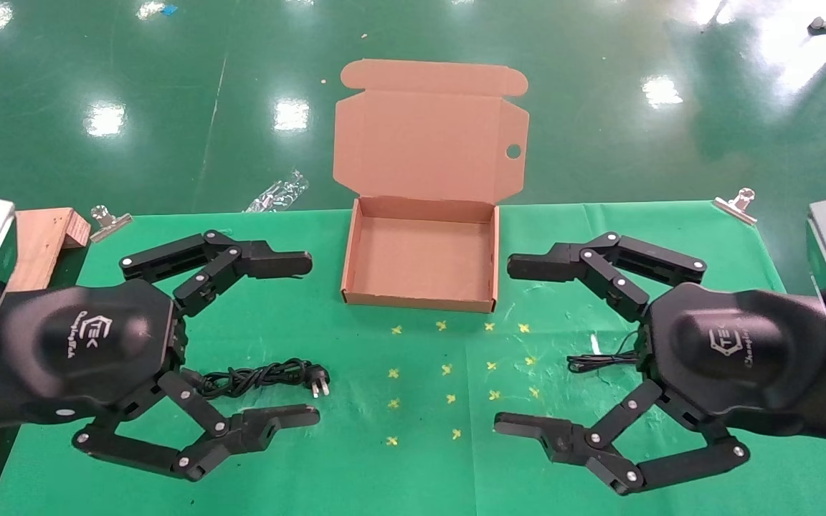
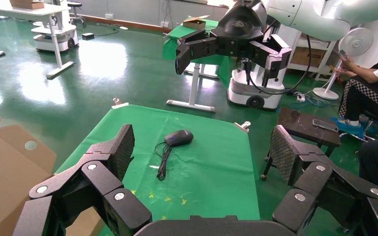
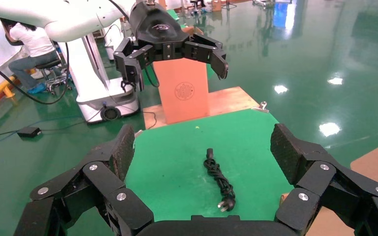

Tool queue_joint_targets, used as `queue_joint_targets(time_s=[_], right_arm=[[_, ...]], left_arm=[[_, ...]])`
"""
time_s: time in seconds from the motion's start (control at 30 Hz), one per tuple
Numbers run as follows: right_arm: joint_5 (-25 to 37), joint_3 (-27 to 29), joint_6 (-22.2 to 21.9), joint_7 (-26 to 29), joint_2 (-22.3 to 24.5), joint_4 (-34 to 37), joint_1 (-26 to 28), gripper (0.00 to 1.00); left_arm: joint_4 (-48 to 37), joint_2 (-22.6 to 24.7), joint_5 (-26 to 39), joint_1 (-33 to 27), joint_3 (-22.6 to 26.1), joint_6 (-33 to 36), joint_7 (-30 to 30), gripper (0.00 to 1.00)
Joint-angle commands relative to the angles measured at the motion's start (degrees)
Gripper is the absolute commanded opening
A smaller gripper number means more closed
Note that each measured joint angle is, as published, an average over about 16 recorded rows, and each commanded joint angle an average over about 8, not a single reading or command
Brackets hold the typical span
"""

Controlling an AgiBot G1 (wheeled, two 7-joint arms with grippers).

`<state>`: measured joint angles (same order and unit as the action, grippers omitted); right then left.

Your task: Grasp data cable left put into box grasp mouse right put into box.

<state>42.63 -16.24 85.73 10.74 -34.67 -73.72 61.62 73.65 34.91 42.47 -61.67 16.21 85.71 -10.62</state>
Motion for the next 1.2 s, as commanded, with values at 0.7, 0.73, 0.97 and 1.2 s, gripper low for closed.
queue_joint_targets(time_s=[0.7,0.73,0.97,1.2], right_arm=[[35.9,-11.6,-5.3,2.6,0.0,1.1,7.6,1.00],[36.8,-12.0,-5.8,2.7,-0.5,2.0,7.7,1.00],[35.8,-11.4,-8.2,1.8,-0.8,5.6,4.8,1.00],[31.8,-9.5,-10.4,0.5,0.3,6.5,0.5,1.00]], left_arm=[[0.7,8.7,46.8,-13.0,17.0,-4.6,-2.7,1.00],[0.1,9.8,48.5,-13.1,17.7,-5.3,-3.3,1.00],[-5.2,15.8,57.9,-12.2,21.7,-10.6,-5.4,1.00],[-9.2,17.7,61.5,-11.6,22.6,-14.2,-5.7,1.00]])
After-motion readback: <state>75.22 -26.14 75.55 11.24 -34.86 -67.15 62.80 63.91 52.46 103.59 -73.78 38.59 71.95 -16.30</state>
